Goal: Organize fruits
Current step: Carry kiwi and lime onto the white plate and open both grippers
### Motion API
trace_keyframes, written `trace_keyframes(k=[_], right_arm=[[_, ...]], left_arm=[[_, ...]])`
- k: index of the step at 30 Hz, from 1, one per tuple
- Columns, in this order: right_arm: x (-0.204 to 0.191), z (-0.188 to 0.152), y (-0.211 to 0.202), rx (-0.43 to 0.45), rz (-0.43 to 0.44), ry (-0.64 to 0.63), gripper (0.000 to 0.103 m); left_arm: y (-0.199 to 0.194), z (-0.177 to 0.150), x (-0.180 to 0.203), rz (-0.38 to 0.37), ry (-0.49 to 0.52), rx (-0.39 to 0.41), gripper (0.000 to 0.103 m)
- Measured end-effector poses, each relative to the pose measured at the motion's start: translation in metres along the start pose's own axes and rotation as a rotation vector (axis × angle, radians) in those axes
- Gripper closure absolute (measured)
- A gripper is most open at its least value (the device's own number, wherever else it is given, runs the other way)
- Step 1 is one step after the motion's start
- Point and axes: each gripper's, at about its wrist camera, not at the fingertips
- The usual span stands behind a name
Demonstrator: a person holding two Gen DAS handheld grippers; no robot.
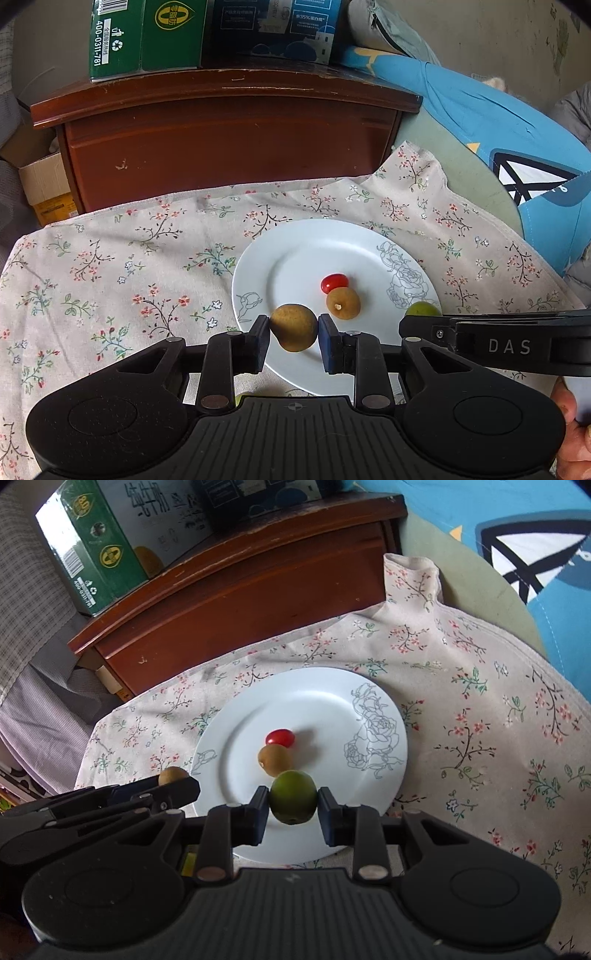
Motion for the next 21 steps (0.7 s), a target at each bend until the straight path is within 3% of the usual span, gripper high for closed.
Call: trace_keyframes(k=[8, 13, 14, 16, 17, 19, 21], right_arm=[[0.007, 0.005, 0.020, -0.003, -0.037, 0.027, 0.074], [0.006, 0.011, 0.016, 0.028, -0.004, 0.053, 0.061], [0.005, 0.012, 0.014, 0.043, -0.005, 0.051, 0.061], [0.005, 0.014, 0.010, 0.065, -0.010, 0.055, 0.057], [0.006, 0.016, 0.008, 0.076, -0.013, 0.062, 0.055], [0.008, 0.018, 0.004, 0.095, -0.019, 0.078, 0.039], [0.009, 0.020, 0.002, 0.101, -0.020, 0.080, 0.035]], left_arm=[[0.021, 0.003, 0.001, -0.006, -0.001, -0.024, 0.077], [0.020, 0.009, 0.003, -0.004, -0.002, -0.008, 0.071], [0.018, 0.010, 0.003, 0.000, -0.005, -0.008, 0.066], [0.015, 0.014, 0.003, 0.057, -0.012, -0.001, 0.043], [0.012, 0.016, 0.001, 0.085, -0.013, 0.016, 0.038], [0.004, 0.020, -0.004, 0.098, -0.015, 0.049, 0.027], [-0.004, 0.023, -0.008, 0.101, -0.032, 0.057, 0.018]])
Point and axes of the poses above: each gripper's, at about its wrist camera, not at the fingertips, and y roughly the way its jaws point, x to its right, z to its top, and after that the axes turned 9 degrees about x, right-handed
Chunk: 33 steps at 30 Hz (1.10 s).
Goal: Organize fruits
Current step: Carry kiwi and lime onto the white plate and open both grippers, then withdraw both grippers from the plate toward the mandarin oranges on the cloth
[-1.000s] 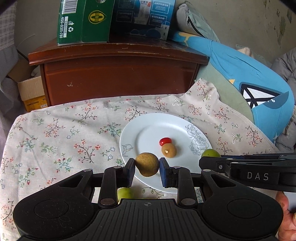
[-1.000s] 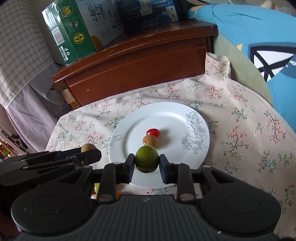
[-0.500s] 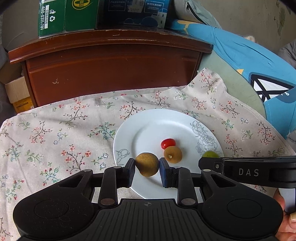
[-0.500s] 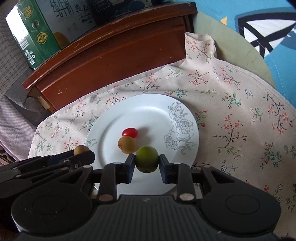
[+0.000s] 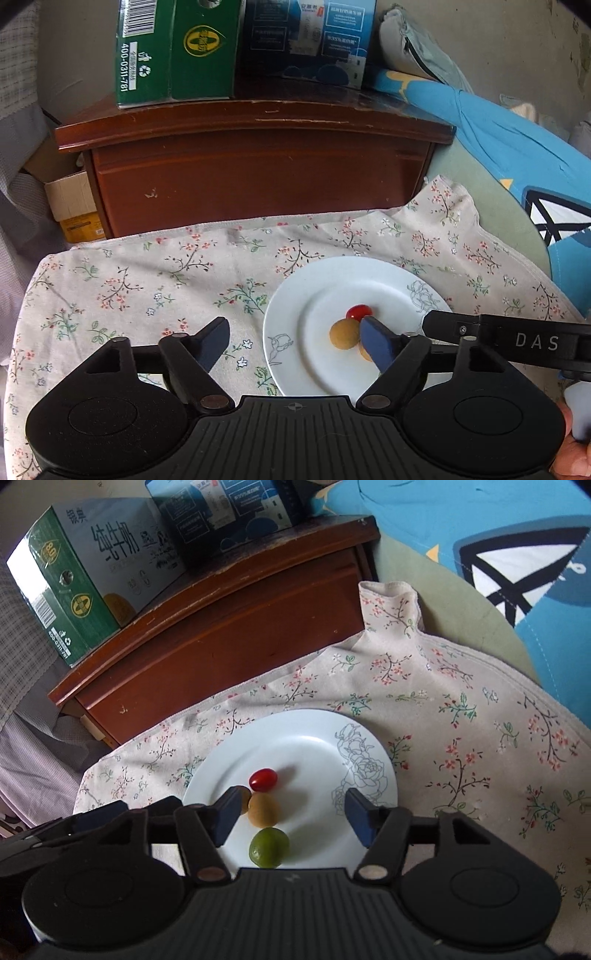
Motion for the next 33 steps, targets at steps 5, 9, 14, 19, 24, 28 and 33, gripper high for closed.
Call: trace_keyframes(k=[5, 9, 14, 19, 24, 28, 33], right_arm=[[-0.006, -0.004, -0.002, -0.026, 0.020, -0.021, 0.033], [-0.013, -0.009, -0.011, -0.034, 0.039, -0.075, 0.028], [-0.023, -0.014, -0.025, -0.031, 0.064, -0.137, 0.027], [-0.029, -0.023, -0.035, -0.041, 0.085, -0.175, 0.027], [-0.029, -0.036, -0.049, -0.058, 0.098, -0.184, 0.027], [-0.028, -0.049, -0.062, -0.076, 0.114, -0.189, 0.027], [-0.032, -0.067, -0.074, -0.104, 0.144, -0.231, 0.027]], left_arm=[[-0.018, 0.003, -0.003, 0.001, 0.000, 0.015, 0.017], [-0.033, -0.004, -0.008, 0.017, 0.039, 0.006, 0.016], [-0.051, -0.013, -0.023, 0.046, 0.040, -0.013, 0.016], [-0.069, -0.024, -0.035, 0.072, 0.031, -0.031, 0.016], [-0.084, -0.037, -0.043, 0.085, 0.016, -0.052, 0.016], [-0.092, -0.044, -0.044, 0.082, 0.015, -0.062, 0.016], [-0.103, -0.054, -0.037, 0.058, 0.046, -0.077, 0.016]])
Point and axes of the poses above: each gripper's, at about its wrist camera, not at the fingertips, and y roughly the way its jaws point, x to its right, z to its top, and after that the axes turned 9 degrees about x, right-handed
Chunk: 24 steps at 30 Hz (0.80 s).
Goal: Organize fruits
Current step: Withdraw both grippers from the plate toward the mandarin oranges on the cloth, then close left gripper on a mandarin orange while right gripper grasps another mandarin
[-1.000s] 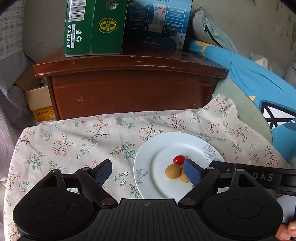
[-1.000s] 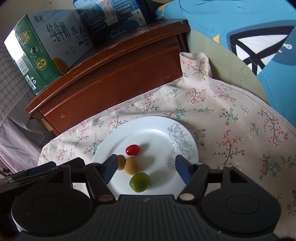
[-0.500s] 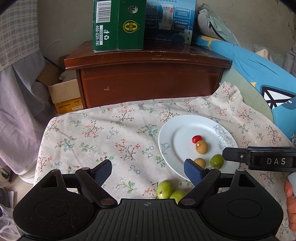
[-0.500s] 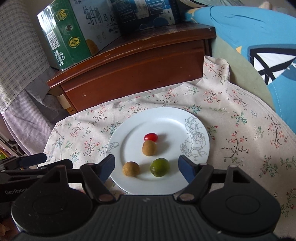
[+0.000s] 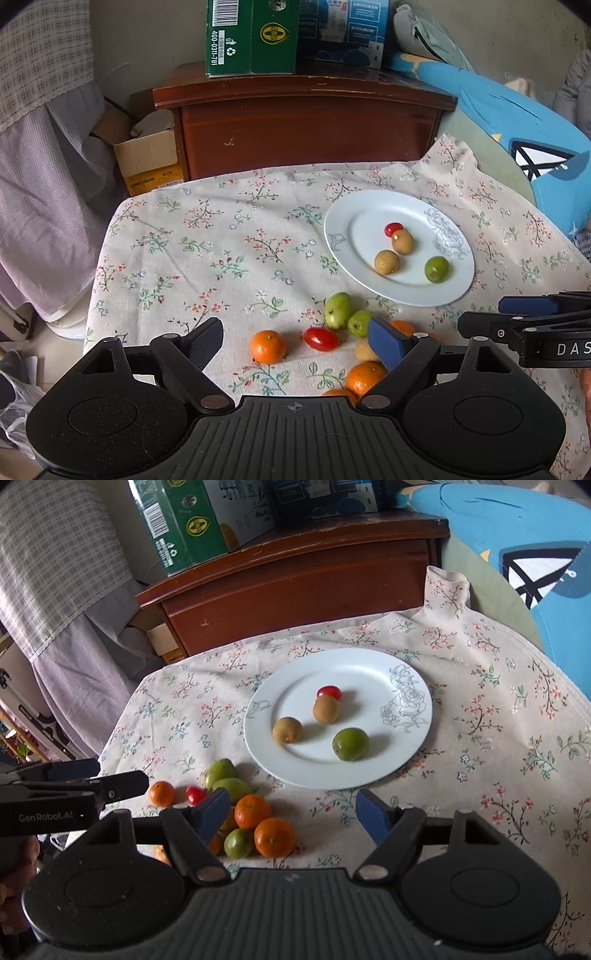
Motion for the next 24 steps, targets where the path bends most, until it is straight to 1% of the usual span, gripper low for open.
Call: trace_keyframes(k=[4, 8, 10, 12, 17, 18, 21, 23, 24], right_arm=[[-0.003, -0.012, -0.002, -0.022, 0.022, -0.022, 0.027], [-0.001, -0.019, 0.004, -0.045, 0.009, -0.016, 0.029], [0.001, -0.020, 0.006, -0.047, 0.003, -0.005, 0.034], [0.002, -0.021, 0.010, -0.053, 0.002, 0.008, 0.037], [0.004, -0.024, 0.019, -0.065, -0.009, 0.023, 0.045], [0.004, -0.024, 0.020, -0.066, -0.007, 0.028, 0.048], [0.003, -0.025, 0.024, -0.069, 0.011, 0.040, 0.050], [0.001, -0.025, 0.026, -0.061, 0.019, 0.033, 0.051], [0.000, -0.025, 0.027, -0.057, 0.022, 0.028, 0.053]], left_arm=[[-0.005, -0.014, 0.007, -0.024, 0.034, -0.027, 0.016], [-0.008, -0.027, 0.016, -0.057, 0.095, -0.042, 0.016], [-0.007, -0.034, 0.019, -0.063, 0.120, -0.053, 0.016], [-0.005, -0.038, 0.021, -0.064, 0.142, -0.065, 0.017], [-0.002, -0.043, 0.021, -0.107, 0.137, -0.062, 0.019], [0.000, -0.044, 0.022, -0.104, 0.139, -0.067, 0.019], [0.003, -0.046, 0.023, -0.114, 0.142, -0.074, 0.019], [0.006, -0.048, 0.025, -0.117, 0.154, -0.076, 0.020], [0.007, -0.049, 0.026, -0.117, 0.160, -0.078, 0.023]])
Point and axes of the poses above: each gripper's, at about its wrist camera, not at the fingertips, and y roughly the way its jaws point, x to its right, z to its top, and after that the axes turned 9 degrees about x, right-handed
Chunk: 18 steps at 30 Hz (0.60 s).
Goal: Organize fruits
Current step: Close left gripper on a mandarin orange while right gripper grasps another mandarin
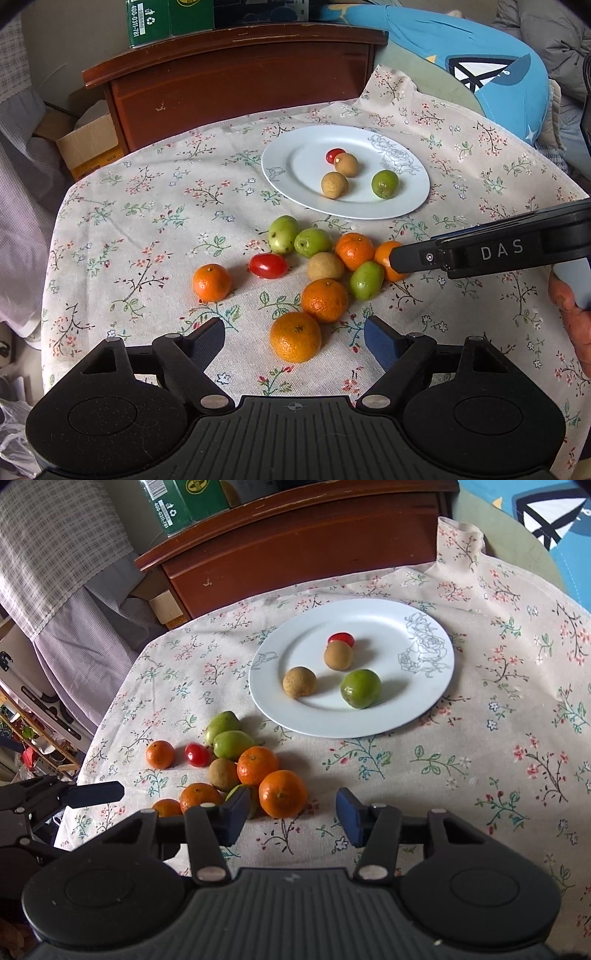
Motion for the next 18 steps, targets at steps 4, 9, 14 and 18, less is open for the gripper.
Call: trace_keyframes(k=[4, 9, 14, 18], right_arm=[[-0.003, -0.001, 0.006, -0.004, 0.003, -0.006, 0.058], [0.000, -0.002, 0.011, -0.005, -0.006, 0.008, 0.063], [-0.002, -0.004, 0.016, -0.014, -0.005, 0.006, 0.068], [-0.003, -0.005, 0.017, -0.013, -0.007, -0.004, 0.072]], left_arm=[[0.006, -0.002, 0.001, 0.001, 0.005, -0.017, 0.037], [0.014, -0.005, 0.003, 0.002, 0.015, -0.037, 0.053], [0.019, -0.008, 0.004, -0.003, 0.012, -0.054, 0.065], [0.019, -0.008, 0.004, 0.009, 0.019, -0.047, 0.072]])
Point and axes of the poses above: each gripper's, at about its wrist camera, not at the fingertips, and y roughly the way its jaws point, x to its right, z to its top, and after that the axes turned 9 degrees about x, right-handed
